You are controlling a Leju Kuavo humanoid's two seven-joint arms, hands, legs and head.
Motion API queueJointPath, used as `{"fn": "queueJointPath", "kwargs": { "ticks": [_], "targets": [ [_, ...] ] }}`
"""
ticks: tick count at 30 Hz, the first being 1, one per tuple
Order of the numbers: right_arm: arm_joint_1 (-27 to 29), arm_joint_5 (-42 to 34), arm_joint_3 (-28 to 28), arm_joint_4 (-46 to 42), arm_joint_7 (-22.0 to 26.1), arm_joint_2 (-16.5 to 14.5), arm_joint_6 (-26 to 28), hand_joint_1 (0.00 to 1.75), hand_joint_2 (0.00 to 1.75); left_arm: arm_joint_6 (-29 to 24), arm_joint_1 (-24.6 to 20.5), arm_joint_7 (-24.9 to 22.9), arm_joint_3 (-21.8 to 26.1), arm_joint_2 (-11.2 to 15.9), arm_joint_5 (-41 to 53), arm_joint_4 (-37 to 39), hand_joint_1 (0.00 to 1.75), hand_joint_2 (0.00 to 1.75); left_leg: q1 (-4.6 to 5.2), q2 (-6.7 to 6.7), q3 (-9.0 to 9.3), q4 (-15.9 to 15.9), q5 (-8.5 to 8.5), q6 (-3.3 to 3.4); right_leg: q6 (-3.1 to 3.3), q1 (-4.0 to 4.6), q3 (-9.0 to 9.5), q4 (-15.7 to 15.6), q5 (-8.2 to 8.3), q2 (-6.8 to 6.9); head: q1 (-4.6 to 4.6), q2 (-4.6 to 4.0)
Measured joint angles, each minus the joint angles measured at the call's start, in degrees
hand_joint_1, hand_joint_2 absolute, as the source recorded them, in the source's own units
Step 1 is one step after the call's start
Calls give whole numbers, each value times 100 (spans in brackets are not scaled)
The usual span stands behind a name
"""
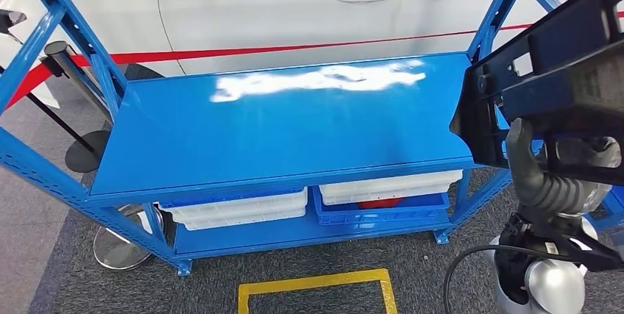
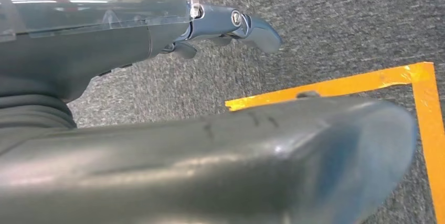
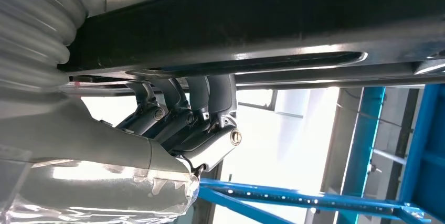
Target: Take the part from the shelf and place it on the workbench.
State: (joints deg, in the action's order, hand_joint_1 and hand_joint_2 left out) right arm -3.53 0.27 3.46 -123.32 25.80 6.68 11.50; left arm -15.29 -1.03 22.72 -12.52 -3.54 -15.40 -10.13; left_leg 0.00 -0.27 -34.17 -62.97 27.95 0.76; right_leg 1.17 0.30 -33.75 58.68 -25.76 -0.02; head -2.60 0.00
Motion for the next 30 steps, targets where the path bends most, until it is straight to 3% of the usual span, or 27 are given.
{"fn": "queueJointPath", "kwargs": {
  "ticks": [2, 5, 7, 9, 10, 11, 12, 14, 16, 17, 20, 21, 23, 25, 26, 27, 28, 30],
  "targets": [
    [103, -29, 6, -28, 70, 0, 2, 175, 175, -72, -9, -119, 13, 20, -9, 2, 0, 0, 45, 9, 205, 423, -135, 76, -37, -5, -6, 4, 12, 6, 1, 0],
    [335, -17, 10, -97, 294, -2, 2, 175, 175, -237, -23, -333, 24, 19, -28, 3, 0, 0, 47, 10, 218, 533, -217, 114, -133, -22, -11, -8, 20, 19, 2, 0],
    [457, -29, 10, -154, 437, -2, -19, 175, 175, -318, -26, -467, 41, 15, -59, 4, 0, 0, 6, 34, 221, 645, -310, 151, -190, -27, -101, 232, -229, 6, 2, 0],
    [556, -41, 10, -178, 507, -1, -28, 175, 175, -392, -28, -577, 67, 16, -91, 5, 0, 0, -7, 53, 164, 664, -368, 168, -245, -69, -346, 890, -692, -1, 2, 0],
    [600, -43, 10, -179, 522, -1, -34, 175, 175, -426, -29, -615, 81, 16, -98, 5, 0, 0, -8, 55, 117, 648, -386, 163, -275, -93, -464, 1232, -867, 0, 2, 0],
    [635, -45, 9, -178, 532, -1, -47, 175, 175, -456, -31, -655, 91, 14, -95, 5, 0, 0, -11, 56, 66, 624, -405, 154, -303, -117, -510, 1435, -939, 1, 2, 0],
    [656, -51, 9, -178, 543, 1, -70, 175, 175, -488, -32, -706, 97, 11, -86, 5, 0, 0, -18, 56, 13, 595, -424, 140, -329, -140, -447, 1423, -899, 2, 2, 0],
    [661, -102, 8, -177, 574, 24, -146, 175, 175, -548, -40, -839, 99, 5, -57, 5, 0, 0, -40, 54, -88, 520, -457, 99, -380, -188, 5, 786, -628, 5, 2, 0],
    [652, -170, 7, -170, 599, 75, -210, 175, 175, -581, -52, -944, 98, 6, -32, 5, 0, 0, -47, 40, -161, 454, -491, 36, -362, -181, 401, 173, -437, -21, 1, 0],
    [645, -194, 6, -166, 607, 101, -224, 175, 175, -587, -58, -971, 98, 8, -25, 5, 0, 0, -43, 30, -184, 429, -515, -2, -330, -168, 465, 36, -411, -37, 1, 0],
    [630, -221, 4, -157, 613, 139, -227, 175, 175, -594, -62, -998, 98, 12, -15, 8, 0, 0, -45, 5, -240, 415, -597, -120, -180, -148, 356, 18, -329, -45, 2, 0],
    [623, -223, 3, -156, 613, 145, -227, 175, 175, -597, -61, -1002, 98, 14, -14, 9, 0, 0, -53, 2, -289, 360, -524, -151, -121, -150, 307, 18, -280, -32, 2, 0],
    [613, -225, 3, -155, 614, 154, -227, 175, 175, -598, -57, -1006, 98, 14, -14, 12, 0, 0, -73, 2, -475, -74, -81, -197, -30, -153, 175, 5, -162, -7, 1, 0],
    [613, -227, 3, -153, 614, 158, -227, 175, 175, -598, -63, -1006, 98, 11, -13, 12, 0, 0, -76, 5, -689, -825, 464, -224, 6, -127, 16, 10, -44, -2, 0, 0],
    [614, -228, 3, -151, 614, 158, -228, 175, 175, -598, -65, -1006, 98, 11, -13, 12, 0, 0, -74, 5, -721, -1119, 590, -223, 10, -111, -65, 15, 16, -1, 0, 0],
    [615, -246, 3, -149, 615, 160, -243, 175, 175, -604, -67, -1007, 98, 12, -11, 12, 0, 0, -69, 5, -659, -1239, 586, -207, 11, -92, -142, 19, 74, -3, -1, 0],
    [617, -290, 3, -146, 622, 164, -276, 175, 175, -628, -70, -1014, 98, 13, -5, 12, 0, 0, -57, 2, -489, -1149, 481, -174, 9, -72, -212, 22, 131, -11, -1, 0],
    [617, -466, 3, -144, 657, 198, -404, 175, 175, -737, -82, -1056, 98, 19, 13, 12, 0, 0, -11, -88, 122, -441, 246, -38, -10, -42, -328, 25, 240, -55, 0, 0]
  ]
}}
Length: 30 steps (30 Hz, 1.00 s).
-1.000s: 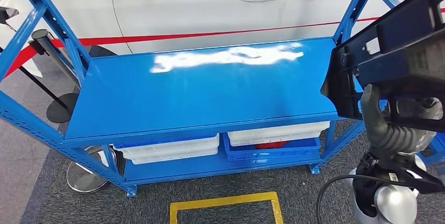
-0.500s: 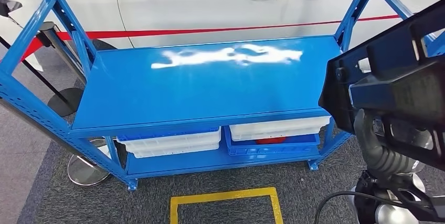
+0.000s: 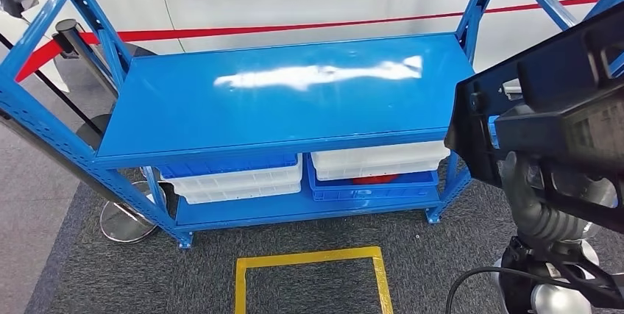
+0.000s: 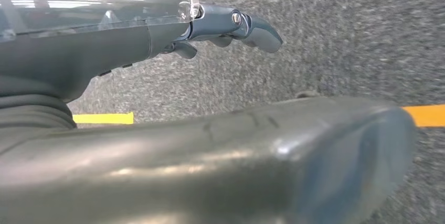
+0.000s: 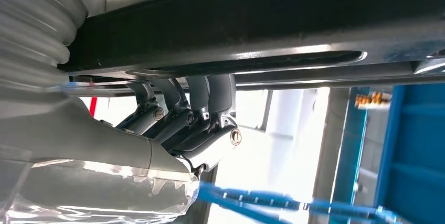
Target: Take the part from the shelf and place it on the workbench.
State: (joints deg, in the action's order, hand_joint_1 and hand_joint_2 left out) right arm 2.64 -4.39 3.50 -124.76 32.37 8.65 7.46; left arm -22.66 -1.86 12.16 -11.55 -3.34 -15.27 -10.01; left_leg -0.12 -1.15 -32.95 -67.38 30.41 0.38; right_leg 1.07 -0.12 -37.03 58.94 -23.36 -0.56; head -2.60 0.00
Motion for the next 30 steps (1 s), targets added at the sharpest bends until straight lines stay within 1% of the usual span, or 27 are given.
{"fn": "queueJointPath", "kwargs": {
  "ticks": [1, 2, 3, 5, 6, 7, 8, 10, 11, 12, 13, 14, 15, 16, 17, 18, 20, 21, 22, 23, 24, 25, 26, 27, 28, 29, 30],
  "targets": [
    [-5, -97, -1, 0, 26, 26, -62, 175, 175, -71, -6, -33, -1, 5, 11, 0, 0, 0, 27, -70, 326, 452, -18, 69, -17, 10, -41, 1, 54, -25, 1, 0],
    [-12, -181, -2, 0, 52, 52, -101, 175, 175, -142, -10, -80, -1, 10, 19, 1, 0, 0, 49, -128, 555, 788, 0, 109, -43, 6, -66, -6, 109, -45, 1, 0],
    [-17, -248, -3, 1, 75, 75, -108, 175, 175, -202, -13, -126, -1, 15, 23, 1, 0, 0, 76, -159, 679, 997, 37, 127, -73, -7, -81, -17, 163, -59, 1, 0],
    [2, -370, 2, 0, 124, 131, -61, 175, 175, -290, -19, -227, -2, 8, 27, 2, 0, 0, 83, -82, 687, 1123, -39, 126, -141, -23, -96, -66, 276, -117, 1, 0],
    [39, -438, 21, -2, 151, 164, -31, 175, 175, -316, -26, -262, -2, 5, 27, 2, 0, 0, 72, -26, 665, 1177, -113, 150, -171, -20, -123, -58, 253, -134, 1, 0],
    [91, -509, 53, -6, 187, 202, -10, 175, 175, -337, -30, -289, -2, 3, 24, 2, 0, 0, 50, 36, 630, 1226, -199, 178, -197, -16, -170, 19, 128, -129, 2, 0],
    [161, -575, 100, -11, 231, 233, -4, 175, 175, -354, -27, -303, -1, 0, 17, 2, 0, 0, 26, 101, 579, 1267, -281, 201, -224, -17, -244, 211, -107, -102, 2, 0],
    [356, -701, 241, -17, 338, 272, -43, 175, 175, -375, -14, -313, 1, 2, -14, 2, 0, 0, 30, 223, 436, 1270, -400, 222, -298, -55, -425, 900, -682, -33, 2, 0],
    [466, -750, 326, -17, 392, 275, -88, 175, 175, -378, -8, -314, 4, 2, -36, 2, 0, 0, 28, 284, 356, 1257, -449, 214, -342, -83, -486, 1255, -826, -15, 2, 0],
    [573, -789, 416, -17, 441, 277, -144, 175, 175, -380, -6, -314, 10, 2, -64, 2, 0, 0, 21, 348, 276, 1233, -491, 199, -387, -118, -487, 1491, -827, -1, 2, 0],
    [665, -818, 505, -17, 480, 277, -207, 175, 175, -383, -6, -313, 19, 2, -91, 2, 0, 0, 9, 412, 193, 1197, -525, 180, -434, -154, -397, 1540, -705, 21, 2, 0],
    [744, -841, 585, -17, 512, 275, -274, 175, 175, -386, -7, -311, 32, 3, -123, 2, 0, 0, -7, 475, 109, 1145, -547, 154, -486, -195, -193, 1374, -543, 74, 2, 0],
    [805, -857, 652, -17, 533, 274, -333, 175, 175, -391, -9, -308, 49, 9, -159, 2, 0, 0, -16, 534, 34, 1072, -558, 122, -536, -235, 98, 1049, -441, 186, 2, 0],
    [844, -871, 705, -16, 545, 272, -385, 175, 175, -398, -7, -300, 71, 21, -192, 2, 0, 0, -21, 586, -40, 986, -558, 85, -568, -248, 411, 647, -445, 321, 2, 0],
    [874, -880, 741, -15, 551, 263, -430, 175, 175, -404, -5, -291, 97, 34, -230, 2, 0, 0, -16, 638, -96, 907, -558, 43, -548, -246, 643, 316, -512, 429, 1, 0],
    [898, -878, 763, -14, 553, 253, -466, 175, 175, -409, -3, -276, 126, 47, -264, 2, 0, 0, -7, 689, -129, 851, -565, 0, -495, -228, 766, 107, -597, 496, 0, 0],
    [942, -828, 790, -2, 549, 216, -515, 175, 175, -412, 2, -238, 188, 60, -325, 2, 0, 0, -9, 804, -153, 821, -612, -84, -324, -186, 736, 14, -622, 433, -1, 0],
    [954, -781, 801, 6, 539, 190, -529, 175, 175, -407, 6, -221, 216, 70, -352, 2, 0, 0, -27, 787, -166, 799, -586, -130, -255, -182, 685, 11, -573, 383, -1, 0],
    [955, -728, 810, 15, 524, 158, -535, 175, 175, -397, 17, -212, 244, 79, -376, 2, 0, 0, -46, 691, -202, 711, -464, -169, -190, -183, 627, 6, -514, 325, -1, 0],
    [951, -684, 817, 21, 504, 124, -537, 175, 175, -386, 31, -210, 269, 88, -396, 2, 0, 0, -61, 545, -260, 528, -245, -198, -134, -188, 558, 0, -449, 270, -2, 0],
    [948, -649, 824, 26, 486, 86, -537, 175, 175, -376, 43, -213, 292, 96, -414, 2, 0, 0, -70, 370, -340, 243, 48, -218, -96, -183, 480, 2, -384, 213, -2, 0],
    [945, -621, 838, 33, 466, 47, -537, 175, 175, -370, 53, -218, 313, 100, -427, 2, 0, 0, -69, 248, -426, -112, 330, -218, -71, -169, 396, 5, -317, 146, -2, 0],
    [949, -601, 860, 40, 447, 2, -538, 175, 175, -368, 57, -224, 330, 105, -435, 2, 0, 0, -64, 191, -481, -442, 521, -210, -59, -149, 306, 8, -249, 76, -3, 0],
    [957, -584, 887, 46, 432, -43, -538, 175, 175, -368, 57, -229, 344, 112, -441, 2, 0, 0, -57, 165, -476, -655, 586, -190, -54, -128, 215, 12, -178, 1, -3, 0],
    [966, -573, 920, 49, 420, -85, -539, 175, 175, -368, 57, -232, 356, 117, -444, 2, 0, 0, -47, 150, -383, -679, 524, -157, -54, -110, 126, 16, -107, -76, -3, 0],
    [975, -571, 949, 50, 416, -118, -539, 175, 175, -368, 55, -233, 365, 119, -445, 2, 0, 0, -32, 123, -191, -492, 373, -113, -60, -96, 46, 17, -38, -153, -3, 0],
    [980, -571, 974, 50, 415, -143, -538, 175, 175, -367, 51, -233, 373, 122, -445, 2, 0, 0, -13, 47, 83, -136, 209, -54, -68, -86, -24, 18, 29, -226, -3, 0]
  ]
}}
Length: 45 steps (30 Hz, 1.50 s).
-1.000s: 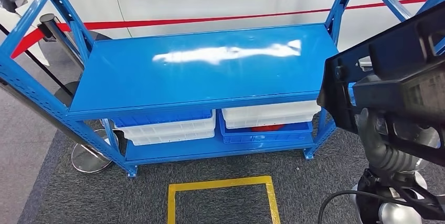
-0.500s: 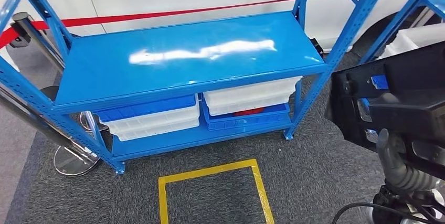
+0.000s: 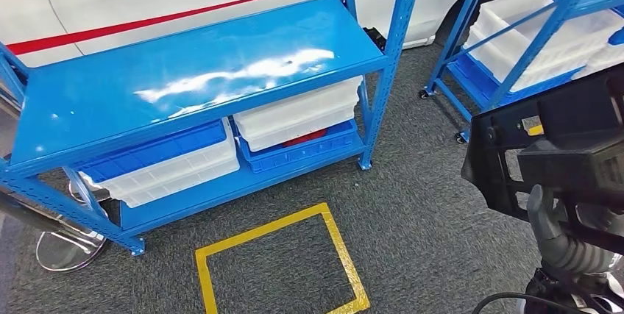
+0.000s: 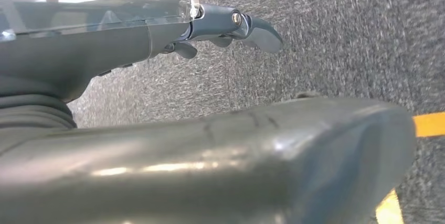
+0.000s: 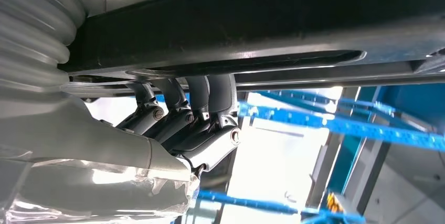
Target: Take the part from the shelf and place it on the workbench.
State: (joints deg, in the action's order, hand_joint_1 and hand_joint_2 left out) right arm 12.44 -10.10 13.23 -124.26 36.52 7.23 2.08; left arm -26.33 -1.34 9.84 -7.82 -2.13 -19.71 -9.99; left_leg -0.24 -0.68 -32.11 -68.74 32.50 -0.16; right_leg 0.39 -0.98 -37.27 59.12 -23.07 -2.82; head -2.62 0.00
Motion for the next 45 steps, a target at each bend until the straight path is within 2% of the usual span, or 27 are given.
{"fn": "queueJointPath", "kwargs": {
  "ticks": [2, 3, 6, 7, 8, 10, 11, 12, 13, 15, 16, 18, 20, 21, 22, 24, 26, 28, 30, 32, 34, 36, 38, 40, 42, 43, 45],
  "targets": [
    [2, 0, 39, 0, 0, -36, -1, 175, 175, 1, -5, -1, 10, 14, 0, 0, 0, 0, 30, -216, 544, 830, -96, 99, -39, 12, -94, -10, 132, -128, 0, 0],
    [3, 0, 52, 0, -1, -50, -1, 175, 175, -2, -5, -1, 15, 20, 0, 0, 0, 0, 43, -295, 696, 1094, -82, 128, -71, 3, -116, -27, 198, -184, 1, 0],
    [27, -17, 119, 1, -21, -86, -3, 175, 175, -11, -33, -12, 35, 26, 1, 0, 0, 0, 67, -216, 715, 1295, -178, 166, -191, -30, -140, -110, 364, -307, 1, 0],
    [40, -47, 168, 2, -34, -93, -3, 175, 175, -11, -45, -15, 42, 27, 2, 0, 0, 0, 63, -146, 681, 1334, -254, 199, -212, -26, -171, -70, 285, -232, 2, 0],
    [50, -94, 229, 3, -51, -97, -4, 175, 175, -8, -48, -13, 48, 27, 3, 0, 0, 0, 53, -68, 633, 1373, -340, 233, -227, -22, -221, 63, 86, -111, 3, 0],
    [73, -235, 387, 4, -77, -101, -15, 175, 175, 5, -27, -9, 57, 28, 7, 0, 0, 0, 57, 94, 487, 1394, -480, 277, -259, -33, -376, 667, -546, 158, 5, 0],
    [100, -306, 480, 4, -88, -102, -31, 175, 175, 13, -13, -7, 61, 32, 9, 0, 0, 0, 64, 181, 402, 1382, -539, 277, -291, -47, -444, 1041, -774, 211, 4, 0],
    [143, -370, 581, 4, -91, -104, -56, 175, 175, 22, 0, -3, 63, 36, 10, 0, 0, 0, 69, 269, 308, 1364, -594, 269, -327, -64, -471, 1360, -842, 234, 4, 0],
    [197, -418, 678, 3, -91, -109, -80, 175, 175, 37, 5, 9, 66, 41, 10, 0, 0, 0, 71, 352, 211, 1339, -641, 256, -360, -83, -433, 1544, -758, 248, 4, 0],
    [317, -485, 837, -6, -77, -135, -129, 175, 175, 79, 3, 66, 73, 45, -12, 0, 0, 0, 69, 504, 15, 1263, -713, 209, -415, -126, -101, 1395, -385, 330, 4, 0],
    [371, -508, 893, -14, -67, -159, -154, 175, 175, 97, 3, 105, 82, 48, -35, 0, 0, 0, 74, 567, -63, 1210, -732, 179, -432, -137, 203, 1070, -343, 454, 5, 0],
    [451, -529, 965, -39, -48, -219, -209, 175, 175, 114, 11, 187, 110, 44, -92, 0, 0, 0, 87, 690, -157, 1091, -749, 114, -359, -100, 787, 297, -587, 693, 4, 0],
    [499, -505, 1004, -62, -38, -299, -251, 175, 175, 118, 10, 264, 141, 34, -145, 0, 0, 0, 77, 828, -170, 1034, -775, 39, -190, -38, 989, -94, -798, 717, 2, 0],
    [520, -482, 1021, -69, -37, -345, -267, 175, 175, 120, 7, 297, 156, 31, -166, 0, 0, 0, 60, 862, -171, 1023, -785, -5, -102, -35, 958, -116, -781, 661, 2, 0],
    [536, -462, 1039, -78, -39, -387, -277, 175, 175, 122, 10, 325, 174, 26, -177, 0, 0, 0, 36, 778, -192, 976, -736, -52, -39, -31, 921, -123, -739, 598, 2, 0],
    [552, -447, 1063, -89, -71, -459, -279, 175, 175, 144, 39, 375, 197, 14, -181, 0, 0, 0, 0, 419, -344, 570, -390, -126, 62, -33, 830, -134, -642, 473, 2, 0],
    [564, -494, 1106, -92, -117, -516, -275, 175, 175, 187, 76, 435, 207, 7, -179, 0, 0, 0, -9, 151, -599, -186, 81, -147, 106, -6, 722, -124, -560, 327, 2, 0],
    [593, -548, 1178, -92, -152, -566, -277, 175, 175, 229, 101, 486, 214, 11, -179, 0, 0, 0, -5, 109, -673, -587, 209, -121, 116, 26, 636, -110, -494, 165, 2, 0],
    [627, -572, 1245, -93, -170, -606, -283, 175, 175, 247, 118, 516, 220, 14, -179, 0, 0, 0, 7, 51, -336, -115, -80, -55, 109, 48, 594, -95, -454, -1, 2, 0],
    [646, -581, 1301, -97, -173, -642, -291, 175, 175, 245, 131, 542, 225, 26, -178, 0, 0, 0, 17, -217, 139, 721, -356, 38, 81, 47, 563, -84, -423, -141, 2, 0],
    [661, -576, 1344, -102, -176, -688, -301, 175, 175, 238, 135, 583, 228, 38, -162, 0, 0, 0, 27, -413, 347, 1135, -417, 75, 13, 11, 511, -84, -374, -263, 2, 0],
    [685, -528, 1379, -108, -179, -767, -316, 175, 175, 216, 118, 631, 229, 35, -140, 0, 0, 0, 27, -320, 367, 1232, -457, 84, -72, -14, 465, -91, -325, -375, 2, 0],
    [693, -451, 1423, -112, -178, -852, -346, 175, 175, 166, 108, 665, 229, 25, -130, 1, 0, 0, 13, -154, 394, 1348, -523, 138, -120, 11, 379, 45, -416, -207, 3, 0],
    [683, -384, 1454, -114, -178, -907, -387, 175, 175, 137, 121, 687, 231, 16, -135, 2, 0, 0, 14, 20, 389, 1408, -564, 178, -153, 25, 105, 598, -756, 108, 4, 0],
    [694, -330, 1459, -113, -185, -950, -413, 175, 175, 151, 133, 696, 238, 16, -162, 2, 0, 0, 25, 184, 345, 1389, -567, 186, -201, -3, -229, 1304, -1073, 222, 4, 0],
    [707, -306, 1459, -112, -188, -970, -424, 175, 175, 174, 135, 690, 243, 15, -180, 2, 0, 0, 26, 264, 327, 1373, -565, 183, -223, -21, -292, 1458, -1093, 240, 4, 0],
    [730, -233, 1454, -111, -185, -1001, -453, 175, 175, 214, 131, 651, 257, 6, -227, 2, 0, 0, 20, 405, 311, 1340, -550, 161, -256, -52, -67, 1104, -838, 307, 4, 0]
  ]
}}
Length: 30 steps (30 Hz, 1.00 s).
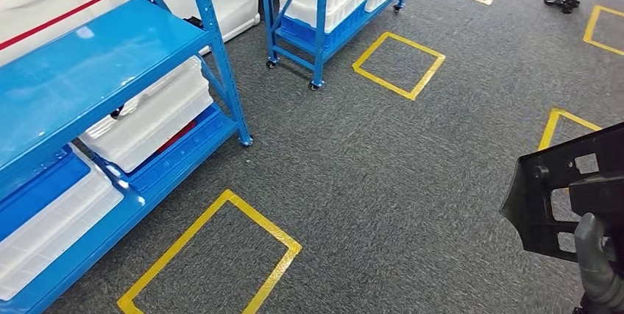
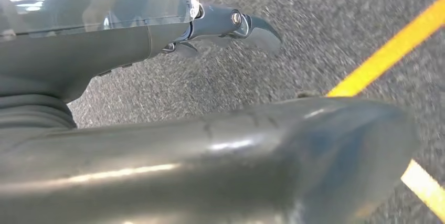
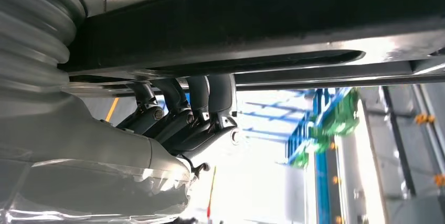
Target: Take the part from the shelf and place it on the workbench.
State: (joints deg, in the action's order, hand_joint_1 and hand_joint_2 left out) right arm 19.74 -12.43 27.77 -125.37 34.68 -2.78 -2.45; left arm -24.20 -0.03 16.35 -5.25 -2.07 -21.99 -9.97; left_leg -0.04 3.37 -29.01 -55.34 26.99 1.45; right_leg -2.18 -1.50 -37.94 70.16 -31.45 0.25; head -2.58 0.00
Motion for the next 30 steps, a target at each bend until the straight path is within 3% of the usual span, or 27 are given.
{"fn": "queueJointPath", "kwargs": {
  "ticks": [1, 3, 4, 6, 7, 9, 11, 12, 13, 14, 15, 17, 19, 20, 22, 24, 26, 28, 29, 30],
  "targets": [
    [10, 67, -13, 1, 12, -14, -5, 175, 175, 3, -3, -34, 10, -9, -21, 0, 0, 0, -3, 62, 0, -24, 16, -24, -8, -10, 237, -417, 175, 105, 0, 0],
    [20, 264, -97, 10, 59, -50, 69, 175, 175, -78, -12, -137, 36, -42, -60, 0, 0, 0, 15, 172, -16, -82, 60, -94, 51, 16, 578, -1052, 376, 280, -1, 0],
    [20, 376, -167, 16, 88, -75, 139, 175, 175, -151, -21, -209, 49, -64, -66, 0, 0, 0, 26, 220, -18, -102, 75, -127, 97, 37, 631, -1178, 393, 316, -1, 0],
    [19, 585, -331, 26, 125, -137, 318, 175, 175, -351, -59, -411, 62, -133, -21, 0, 0, 0, 35, 313, -8, -114, 85, -183, 191, 60, 595, -1185, 404, 215, -1, 0],
    [18, 671, -417, 28, 130, -162, 416, 175, 175, -462, -83, -530, 63, -173, 25, 0, 0, 0, 24, 287, -9, -144, 115, -214, 227, 54, 581, -1194, 422, 165, -2, 0],
    [-7, 780, -610, 29, 120, -189, 626, 175, 175, -665, -104, -758, 38, -260, 154, 1, 0, 0, -3, 42, -138, -463, 357, -267, 302, 30, 557, -1216, 463, 65, -2, 0],
    [-24, 823, -834, 27, 102, -190, 840, 175, 175, -828, -98, -974, -35, -353, 316, 3, 0, 0, -20, -232, -468, -1224, 780, -288, 348, 33, 522, -1216, 491, -40, -2, 0],
    [-19, 827, -940, 27, 92, -187, 935, 175, 175, -899, -97, -1073, -86, -400, 389, 4, 0, 0, -21, -274, -637, -1608, 932, -290, 358, 40, 506, -1212, 501, -103, -2, 0],
    [-6, 825, -1030, 26, 88, -184, 1010, 175, 175, -959, -96, -1150, -136, -445, 452, 4, 0, 0, -21, -289, -739, -1840, 979, -285, 362, 48, 495, -1206, 508, -175, -2, 0],
    [4, 821, -1097, 26, 85, -181, 1054, 175, 175, -998, -95, -1200, -181, -481, 492, 4, 0, 0, -21, -296, -733, -1839, 903, -273, 360, 52, 490, -1198, 514, -253, -2, 0],
    [13, 817, -1150, 26, 82, -179, 1082, 175, 175, -1019, -93, -1229, -220, -512, 514, 4, 0, 0, -21, -321, -616, -1599, 721, -256, 355, 54, 489, -1188, 519, -338, -2, 0],
    [23, 810, -1222, 22, 82, -172, 1110, 175, 175, -1046, -80, -1250, -281, -554, 549, 6, 0, 0, -33, -575, -247, -790, 313, -212, 330, 59, 478, -1163, 527, -494, -2, 0],
    [48, 766, -1275, 15, 85, -149, 1166, 175, 175, -1077, -66, -1257, -338, -600, 609, 9, 0, 0, -44, -835, -51, -289, 164, -180, 267, 56, 425, -1142, 551, -636, -2, 0],
    [79, 723, -1292, 12, 87, -125, 1205, 175, 175, -1088, -61, -1272, -374, -626, 646, 11, 0, 0, -38, -868, -39, -232, 177, -162, 222, 48, 398, -1145, 573, -705, -2, 0],
    [175, 602, -1309, 9, 93, -45, 1290, 175, 175, -1105, -64, -1330, -454, -682, 725, 11, 0, 0, -36, -730, -24, -180, 140, -96, 137, 26, 357, -1150, 605, -784, -2, 0],
    [223, 480, -1314, 10, 98, 75, 1356, 175, 175, -1110, -43, -1409, -527, -750, 776, 12, 0, 0, -40, -556, -3, -115, 85, -7, 89, 41, 237, -931, 452, -530, -1, 0],
    [213, 400, -1319, 13, 102, 210, 1400, 175, 175, -1104, -2, -1493, -591, -817, 801, 15, 0, 0, -15, -371, -17, -92, 62, 46, 53, 49, -75, -273, 66, -179, 0, 0],
    [215, 364, -1325, 14, 102, 309, 1421, 175, 175, -1094, 19, -1549, -633, -861, 809, 19, 0, 0, 8, -187, -45, -101, 61, 56, 13, 33, -363, 374, -193, -79, 0, 0],
    [222, 353, -1327, 15, 102, 339, 1425, 175, 175, -1090, 21, -1559, -644, -875, 809, 21, 0, 0, 13, -105, -53, -108, 65, 54, 1, 25, -372, 437, -170, -61, 0, 0],
    [228, 345, -1328, 15, 102, 364, 1426, 175, 175, -1089, 21, -1562, -654, -887, 809, 21, 0, 0, 15, -27, -57, -116, 73, 50, -6, 20, -258, 267, -50, -30, 0, 0]
  ]
}}
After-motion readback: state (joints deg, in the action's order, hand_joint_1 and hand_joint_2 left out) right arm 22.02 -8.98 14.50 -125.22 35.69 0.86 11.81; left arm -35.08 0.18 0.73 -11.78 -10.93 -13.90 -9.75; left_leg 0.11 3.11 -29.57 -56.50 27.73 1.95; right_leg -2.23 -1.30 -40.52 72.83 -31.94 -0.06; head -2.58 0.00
